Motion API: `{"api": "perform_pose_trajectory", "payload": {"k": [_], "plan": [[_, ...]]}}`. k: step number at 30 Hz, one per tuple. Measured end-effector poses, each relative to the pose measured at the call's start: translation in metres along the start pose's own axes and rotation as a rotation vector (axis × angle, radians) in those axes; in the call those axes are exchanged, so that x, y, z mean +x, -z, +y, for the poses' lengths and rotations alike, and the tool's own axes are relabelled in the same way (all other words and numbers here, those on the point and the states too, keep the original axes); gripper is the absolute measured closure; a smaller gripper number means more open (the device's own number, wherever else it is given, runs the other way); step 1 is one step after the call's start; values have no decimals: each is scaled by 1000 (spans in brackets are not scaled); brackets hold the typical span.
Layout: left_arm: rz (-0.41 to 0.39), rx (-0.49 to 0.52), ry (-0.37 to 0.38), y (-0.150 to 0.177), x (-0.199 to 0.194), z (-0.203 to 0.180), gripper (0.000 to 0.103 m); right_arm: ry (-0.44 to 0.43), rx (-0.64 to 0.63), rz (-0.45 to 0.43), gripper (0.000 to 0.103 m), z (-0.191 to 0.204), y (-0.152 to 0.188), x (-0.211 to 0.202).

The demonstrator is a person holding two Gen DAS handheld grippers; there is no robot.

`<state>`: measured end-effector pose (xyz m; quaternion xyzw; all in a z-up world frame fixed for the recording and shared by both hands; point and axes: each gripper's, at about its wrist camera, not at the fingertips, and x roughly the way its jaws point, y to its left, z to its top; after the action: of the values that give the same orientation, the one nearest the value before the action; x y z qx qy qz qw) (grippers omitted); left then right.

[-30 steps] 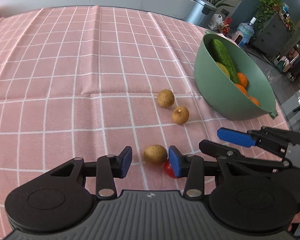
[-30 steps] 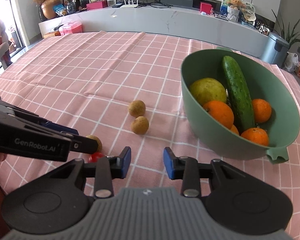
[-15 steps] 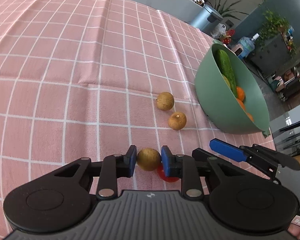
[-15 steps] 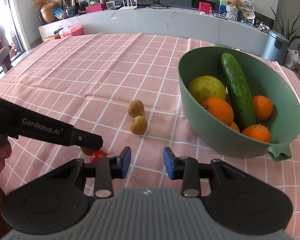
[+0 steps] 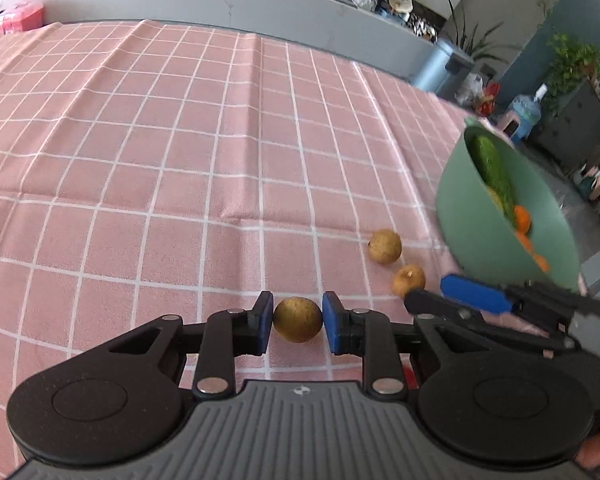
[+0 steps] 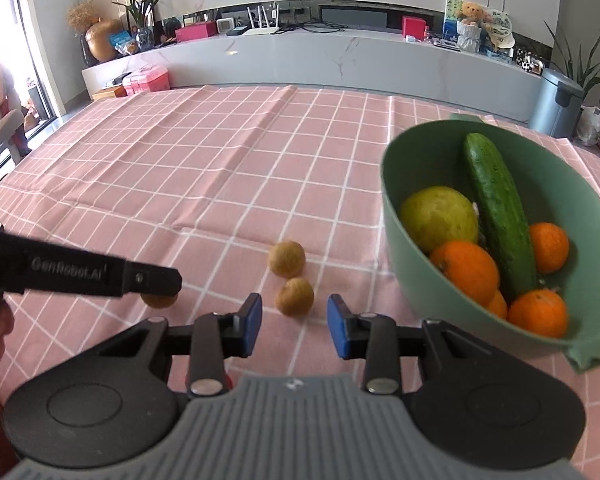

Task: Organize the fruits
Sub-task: 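Grasp a brown kiwi with the left tool while the right tool grasps another kiwi, then carry the kiwi over the colander with the left tool while the right tool carries its kiwi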

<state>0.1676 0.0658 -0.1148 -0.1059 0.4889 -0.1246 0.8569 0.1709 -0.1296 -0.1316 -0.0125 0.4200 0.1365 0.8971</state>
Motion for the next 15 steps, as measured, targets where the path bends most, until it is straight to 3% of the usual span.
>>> {"api": "perform_pose_trajectory", "payload": {"k": [8,13,15], "plan": [[20,71,-14,8,2,-8,71,3,-29,10,71,1,1,16],[20,68,-10,8,2,-7,73,-7,-33,12,82,0,2,20],[13,67,-11,9,1,-7,74,-6,-36,6,82,0,2,20]]}}
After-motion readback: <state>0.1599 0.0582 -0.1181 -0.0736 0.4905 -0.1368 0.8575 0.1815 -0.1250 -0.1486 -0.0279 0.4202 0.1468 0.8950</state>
